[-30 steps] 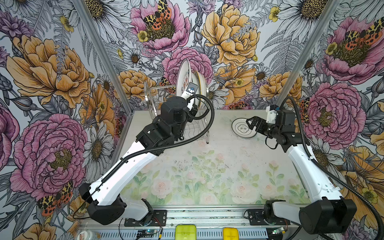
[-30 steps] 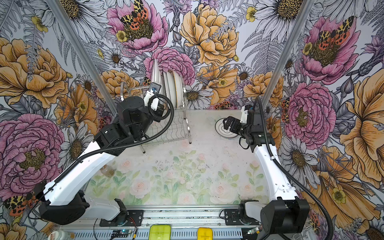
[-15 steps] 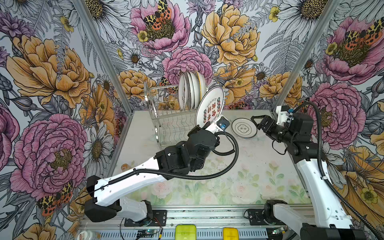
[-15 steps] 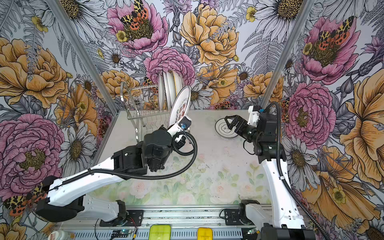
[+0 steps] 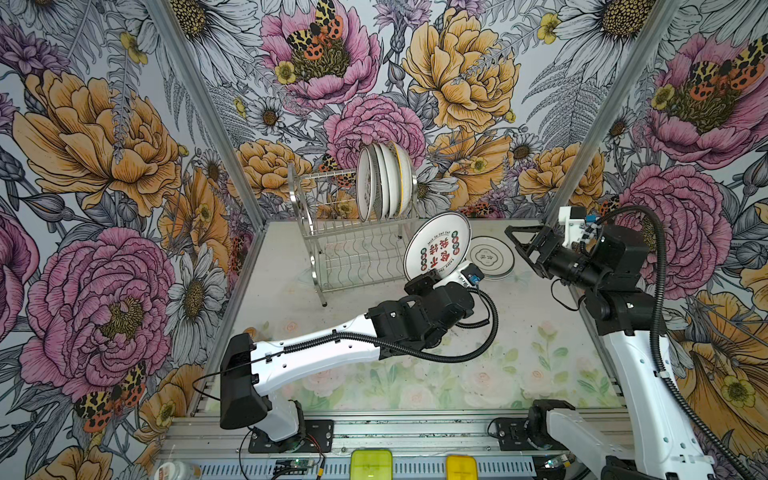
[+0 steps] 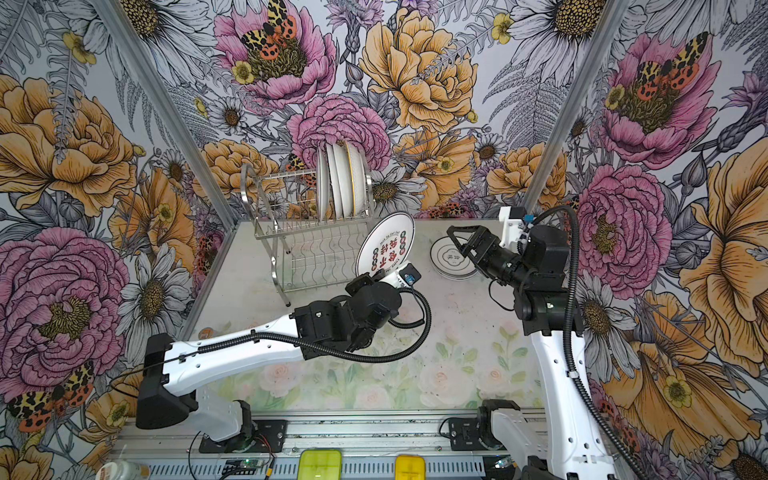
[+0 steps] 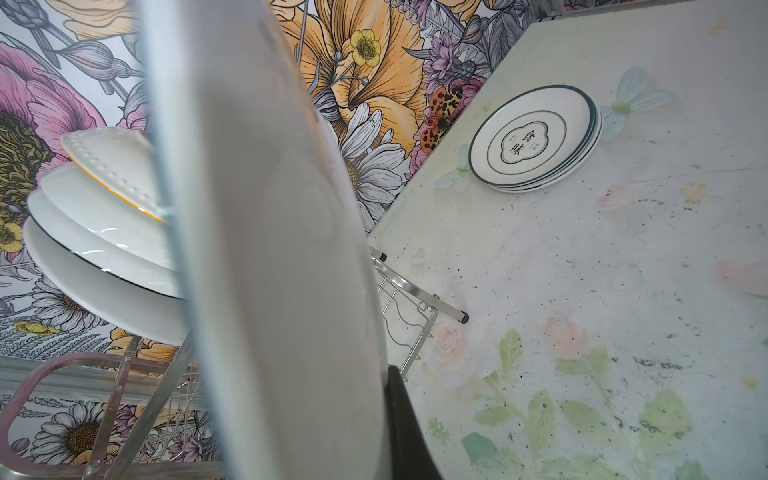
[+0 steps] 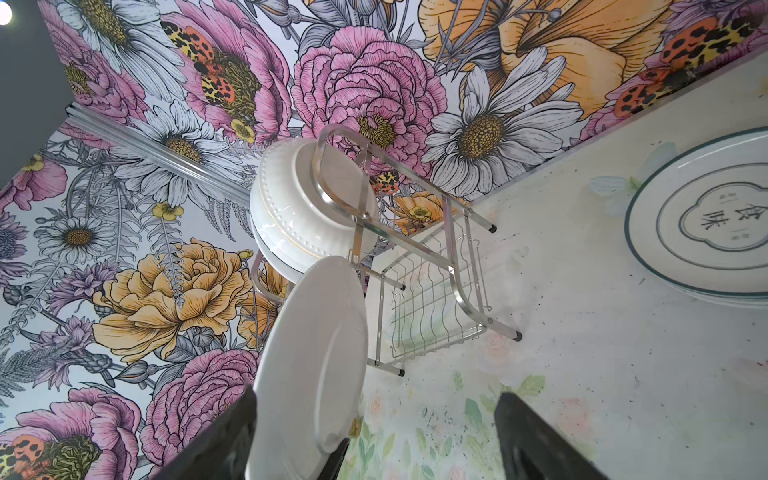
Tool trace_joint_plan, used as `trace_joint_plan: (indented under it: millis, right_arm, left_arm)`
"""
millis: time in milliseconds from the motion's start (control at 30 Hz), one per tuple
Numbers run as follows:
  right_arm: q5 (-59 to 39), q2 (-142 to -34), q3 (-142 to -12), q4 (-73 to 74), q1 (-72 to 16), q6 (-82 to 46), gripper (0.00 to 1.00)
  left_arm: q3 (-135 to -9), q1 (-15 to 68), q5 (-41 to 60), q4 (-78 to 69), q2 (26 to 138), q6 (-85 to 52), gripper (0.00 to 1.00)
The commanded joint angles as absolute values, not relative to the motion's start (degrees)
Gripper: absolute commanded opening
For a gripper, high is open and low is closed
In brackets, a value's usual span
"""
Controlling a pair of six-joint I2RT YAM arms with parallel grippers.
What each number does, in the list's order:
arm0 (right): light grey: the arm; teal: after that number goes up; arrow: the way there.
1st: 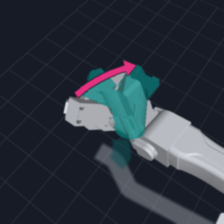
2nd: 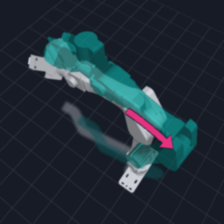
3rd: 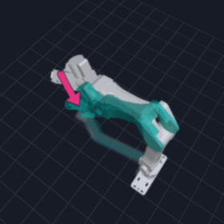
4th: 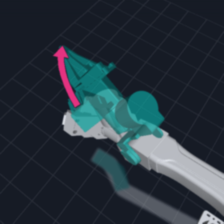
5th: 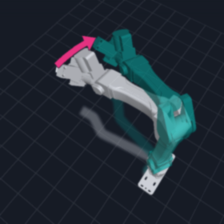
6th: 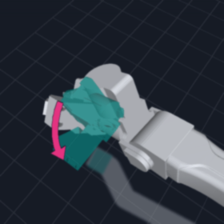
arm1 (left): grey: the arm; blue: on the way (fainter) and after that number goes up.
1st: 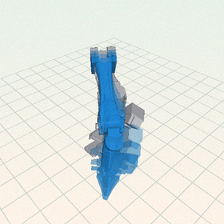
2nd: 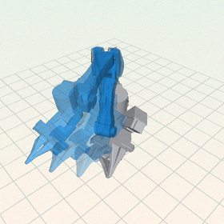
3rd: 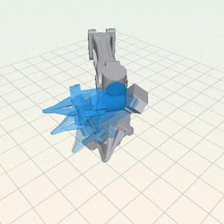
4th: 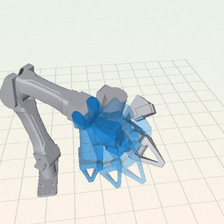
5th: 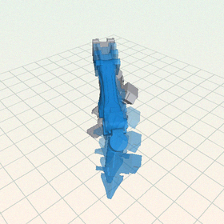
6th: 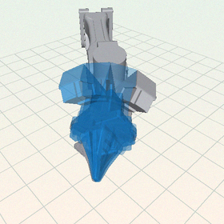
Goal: Unload the plates from the dish rack
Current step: 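Lift the red-printed plate out of the rack with the left gripper, then hold the plate up with the left gripper while the right gripper grasps its rim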
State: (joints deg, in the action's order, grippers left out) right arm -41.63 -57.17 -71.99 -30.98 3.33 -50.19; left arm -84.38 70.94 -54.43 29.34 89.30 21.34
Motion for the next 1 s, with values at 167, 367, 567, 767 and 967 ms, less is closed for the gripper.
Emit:
trace_joint_plan:
  millis: [167, 367, 567, 767, 967]
  right_arm:
    - [-43.78, -63.66, -75.49, -29.47, -2.11, -50.95, 0.78]
    - [-40.65, -67.65, -76.37, -29.56, -5.53, -49.41, 0.73]
    - [-39.03, -71.61, -77.12, -29.58, -8.67, -48.19, 0.71]
    - [-37.9, -74.37, -78.85, -29.58, -11.03, -47.38, 0.68]
    - [-33.91, -71.93, -78.78, -30.33, -11.06, -46.8, 0.64]
  left_arm:
    - [-81.5, 67.47, -53.18, 21.73, 91.28, 20.8, 0.0]
    - [-80.38, 65.97, -51.02, 20.74, 91.32, 20.82, 0.0]
    - [-80.27, 65.88, -50.45, 20.57, 92.12, 21.75, 0.0]
    - [-80.68, 65.91, -50.55, 20.48, 93.68, 22.8, 0.0]
    - [-81.08, 65.83, -51.41, 20.54, 95.09, 23.53, 0.0]
